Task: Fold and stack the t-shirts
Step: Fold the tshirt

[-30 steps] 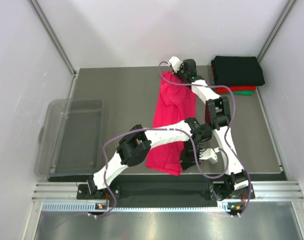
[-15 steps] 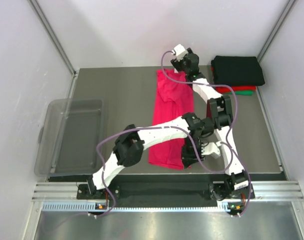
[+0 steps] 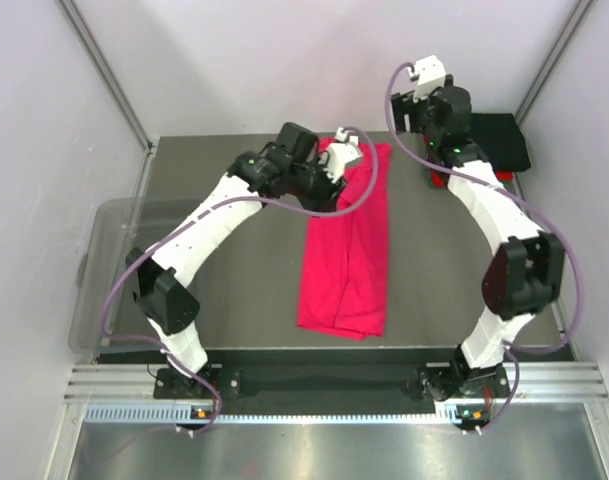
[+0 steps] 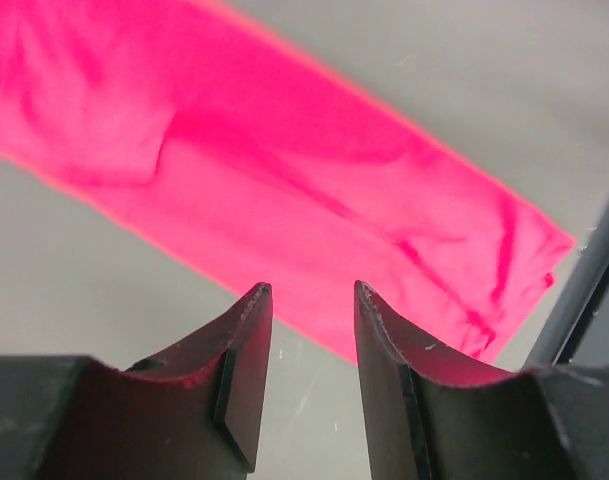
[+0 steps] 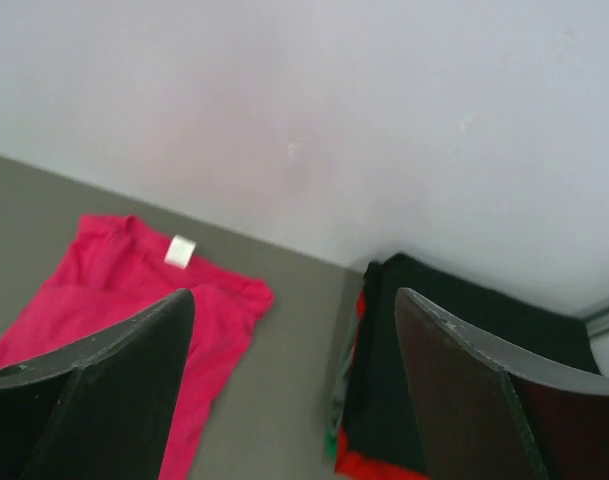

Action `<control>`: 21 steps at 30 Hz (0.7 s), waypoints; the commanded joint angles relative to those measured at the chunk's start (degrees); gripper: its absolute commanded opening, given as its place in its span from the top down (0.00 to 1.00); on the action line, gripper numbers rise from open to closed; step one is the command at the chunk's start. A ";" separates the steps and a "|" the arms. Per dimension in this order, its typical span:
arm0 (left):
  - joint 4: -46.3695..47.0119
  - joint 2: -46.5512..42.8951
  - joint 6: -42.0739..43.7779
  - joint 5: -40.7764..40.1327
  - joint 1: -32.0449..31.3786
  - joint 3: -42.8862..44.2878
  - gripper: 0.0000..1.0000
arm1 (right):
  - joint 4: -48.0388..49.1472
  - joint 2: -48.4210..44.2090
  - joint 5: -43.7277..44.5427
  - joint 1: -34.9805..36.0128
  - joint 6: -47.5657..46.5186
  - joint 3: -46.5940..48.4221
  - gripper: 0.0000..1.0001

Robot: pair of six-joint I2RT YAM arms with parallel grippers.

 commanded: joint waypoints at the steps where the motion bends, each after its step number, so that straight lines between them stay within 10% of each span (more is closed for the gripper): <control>1: 4.46 -2.98 -4.16 2.11 0.26 -6.37 0.57 | -8.22 -5.13 -5.28 -0.10 4.39 -7.02 0.19; 21: 25.03 -12.57 -48.19 12.47 25.05 -43.89 0.45 | -29.75 -32.37 -43.52 -12.14 35.06 -51.91 0.18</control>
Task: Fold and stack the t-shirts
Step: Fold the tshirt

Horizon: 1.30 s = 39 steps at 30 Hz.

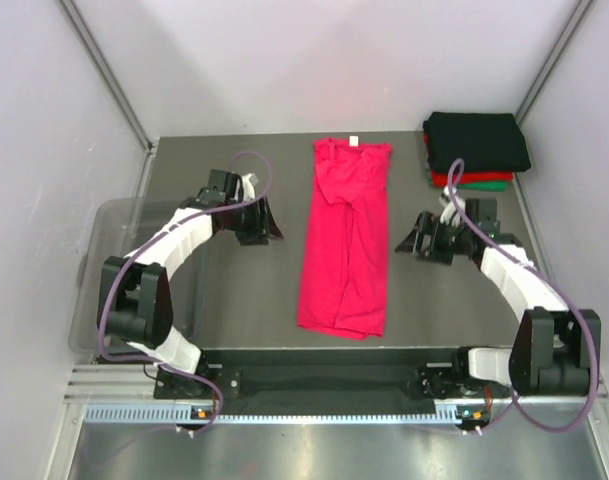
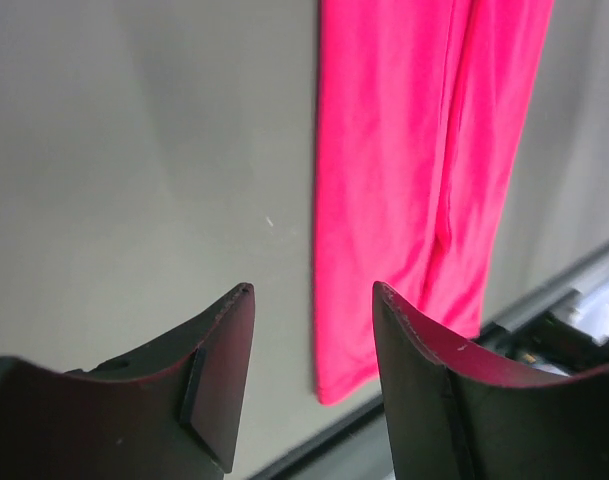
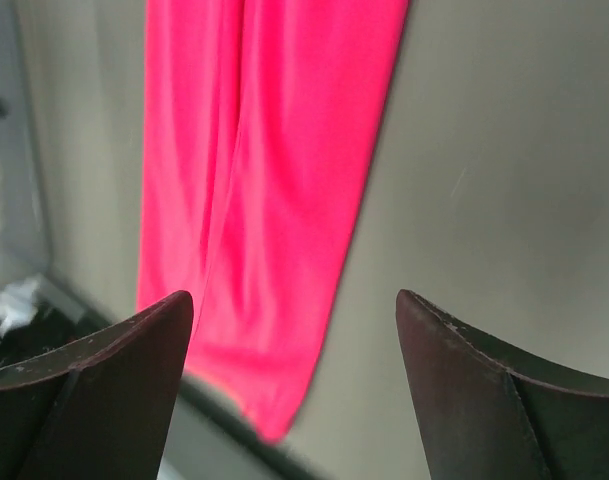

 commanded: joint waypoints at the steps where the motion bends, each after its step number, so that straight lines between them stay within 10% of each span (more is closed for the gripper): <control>1: 6.57 -1.99 -7.65 6.62 -1.33 -4.83 0.45 | -4.67 -6.00 -7.72 1.00 5.82 -6.48 0.17; 16: 10.79 -5.51 -10.11 6.28 -8.71 -24.00 0.47 | -4.85 -3.73 -1.15 10.67 14.00 -19.39 0.22; 39: 14.75 5.48 -10.81 9.08 -21.11 -22.42 0.69 | -0.11 4.62 0.27 19.89 16.90 -20.98 0.48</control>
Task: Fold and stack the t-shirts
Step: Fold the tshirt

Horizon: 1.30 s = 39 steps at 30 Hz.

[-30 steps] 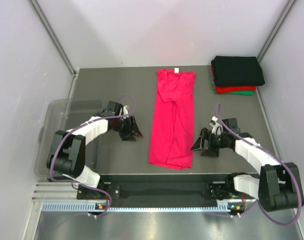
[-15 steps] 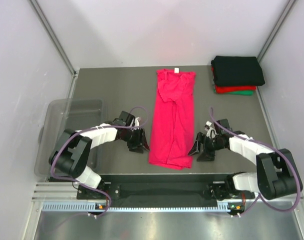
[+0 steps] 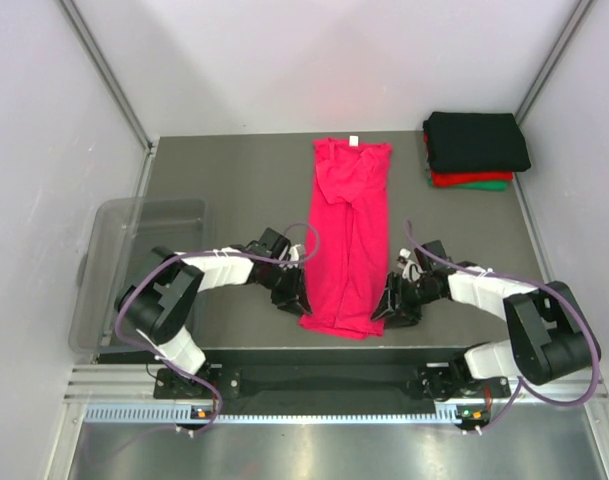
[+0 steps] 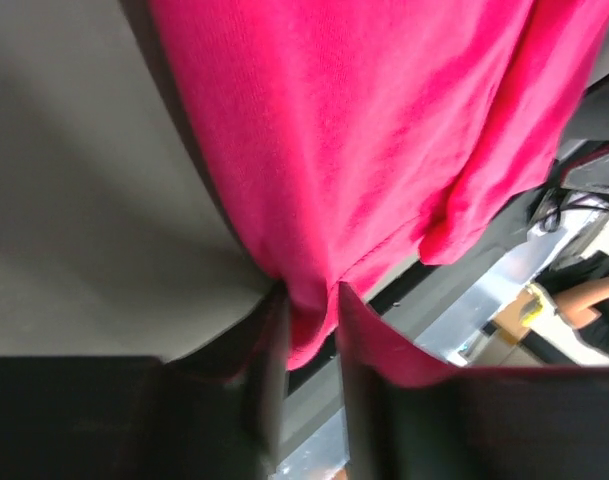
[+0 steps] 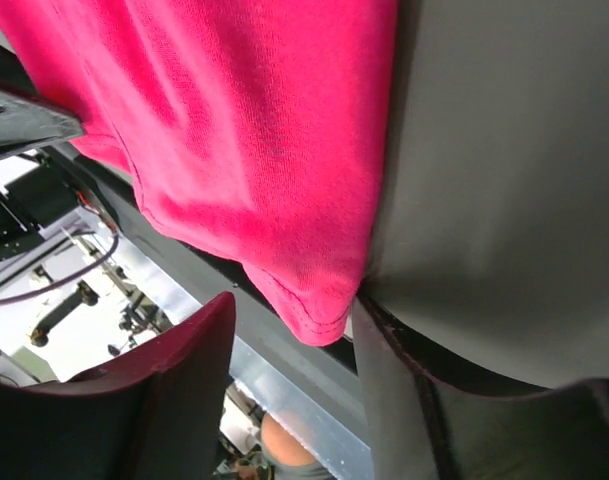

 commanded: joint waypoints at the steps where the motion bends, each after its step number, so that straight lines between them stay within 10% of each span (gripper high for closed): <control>1: 0.67 1.06 0.58 -1.08 -1.87 0.48 0.73 | 1.86 1.56 4.89 1.84 -0.41 -1.25 0.50; 4: -0.99 0.19 0.83 -2.30 -1.70 0.48 0.97 | 4.23 1.56 4.18 1.93 0.03 -0.46 0.75; 5: -1.00 -0.25 0.84 -2.65 -1.53 0.48 1.00 | 4.41 1.48 4.18 1.93 -0.06 -0.11 0.99; 22: -0.91 -7.64 6.55 -1.16 6.56 13.75 1.00 | 3.18 -21.82 1.54 -6.06 -12.88 6.83 1.00; 39: -2.40 12.47 14.90 -4.33 7.88 40.02 1.00 | 11.36 9.11 -0.48 -12.13 -20.71 28.88 1.00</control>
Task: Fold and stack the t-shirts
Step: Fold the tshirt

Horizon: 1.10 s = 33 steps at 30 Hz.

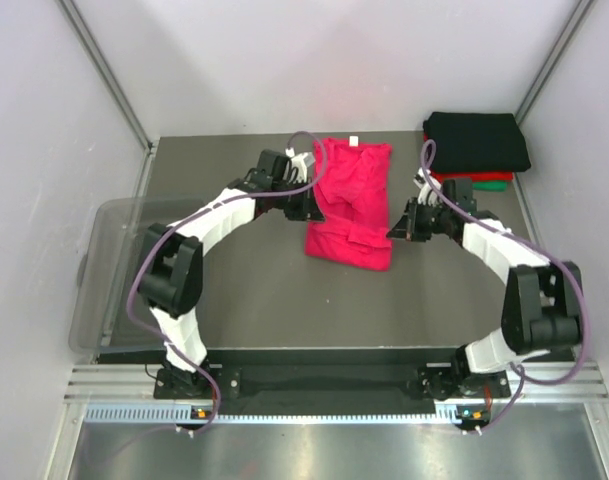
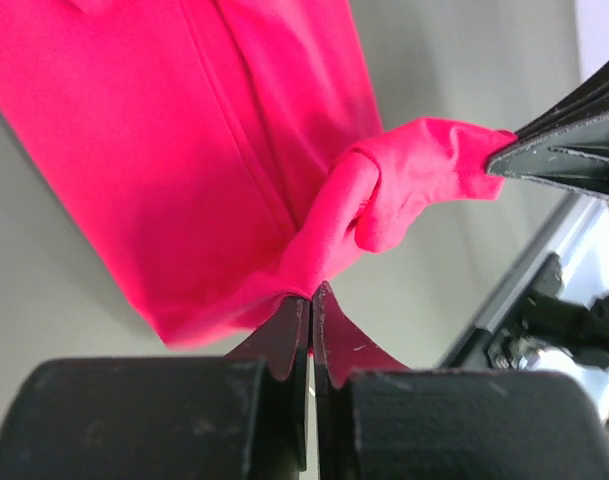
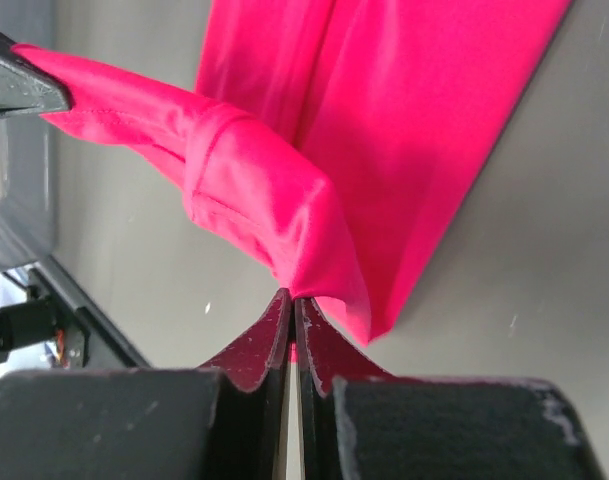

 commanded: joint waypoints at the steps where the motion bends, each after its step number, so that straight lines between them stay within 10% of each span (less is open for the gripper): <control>1: -0.83 3.89 2.59 -1.59 0.91 5.52 1.00 | 3.53 5.16 -1.55 -0.35 -3.55 5.92 1.00; 24: -1.89 16.64 4.26 -6.52 2.93 17.48 1.00 | 10.65 23.10 1.52 -0.61 -4.61 20.86 1.00; 33: -7.24 12.26 6.20 -14.68 3.02 17.93 0.54 | 2.33 20.83 -0.23 -1.23 -9.70 24.12 0.80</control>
